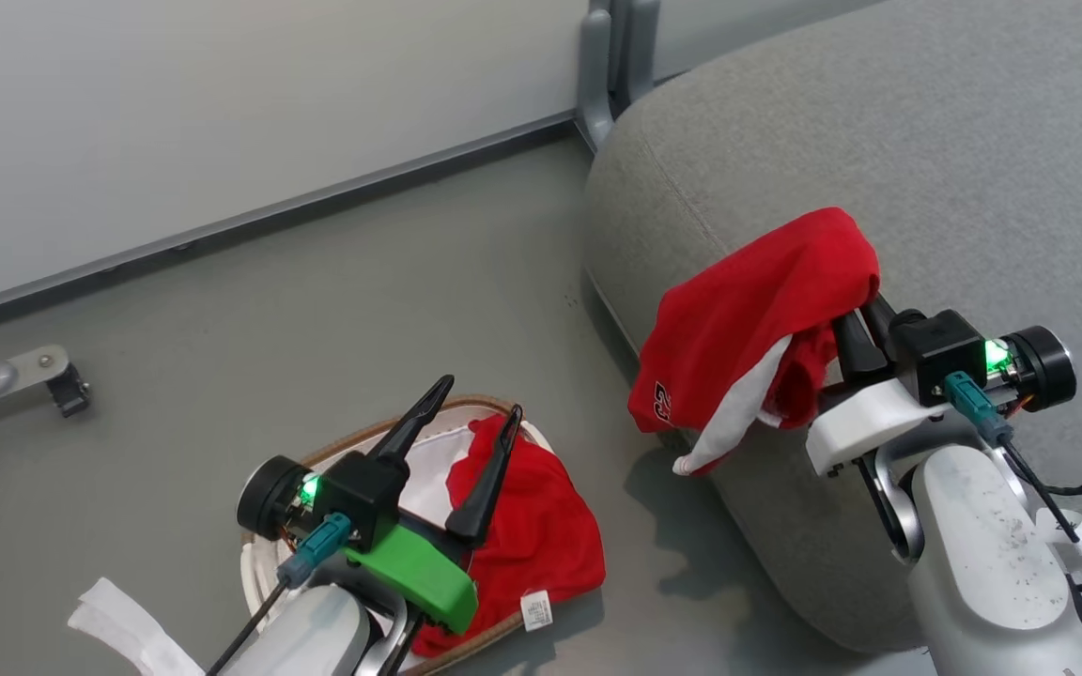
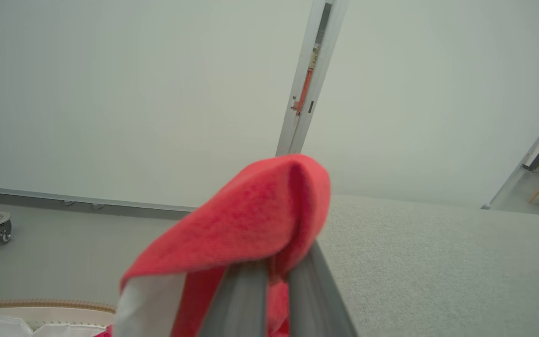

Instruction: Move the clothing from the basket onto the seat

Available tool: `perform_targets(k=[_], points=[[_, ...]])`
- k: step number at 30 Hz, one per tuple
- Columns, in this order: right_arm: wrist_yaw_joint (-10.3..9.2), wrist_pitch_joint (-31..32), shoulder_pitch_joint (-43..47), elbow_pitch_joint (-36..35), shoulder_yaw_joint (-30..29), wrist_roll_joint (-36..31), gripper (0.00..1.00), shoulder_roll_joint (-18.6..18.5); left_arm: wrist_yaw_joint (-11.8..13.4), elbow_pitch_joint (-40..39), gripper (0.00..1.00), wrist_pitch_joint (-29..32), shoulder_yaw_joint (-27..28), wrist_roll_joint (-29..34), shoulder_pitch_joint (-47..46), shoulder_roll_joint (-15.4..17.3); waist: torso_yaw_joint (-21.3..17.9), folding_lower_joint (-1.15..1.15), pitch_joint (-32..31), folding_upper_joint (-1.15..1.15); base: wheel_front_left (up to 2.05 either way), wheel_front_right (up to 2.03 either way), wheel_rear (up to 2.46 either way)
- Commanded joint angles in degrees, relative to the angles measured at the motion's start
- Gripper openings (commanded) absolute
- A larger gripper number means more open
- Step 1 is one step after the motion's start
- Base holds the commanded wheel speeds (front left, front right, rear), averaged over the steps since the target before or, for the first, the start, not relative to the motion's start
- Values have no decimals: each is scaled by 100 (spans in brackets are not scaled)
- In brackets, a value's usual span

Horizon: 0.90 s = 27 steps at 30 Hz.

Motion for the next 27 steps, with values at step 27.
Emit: perform_targets(k=[27], points=[[-8, 93, -2836, 1007, -444, -125, 0, -699, -233, 77, 100, 23, -210, 502, -927, -126, 154, 0, 1832, 0, 0, 0, 0]])
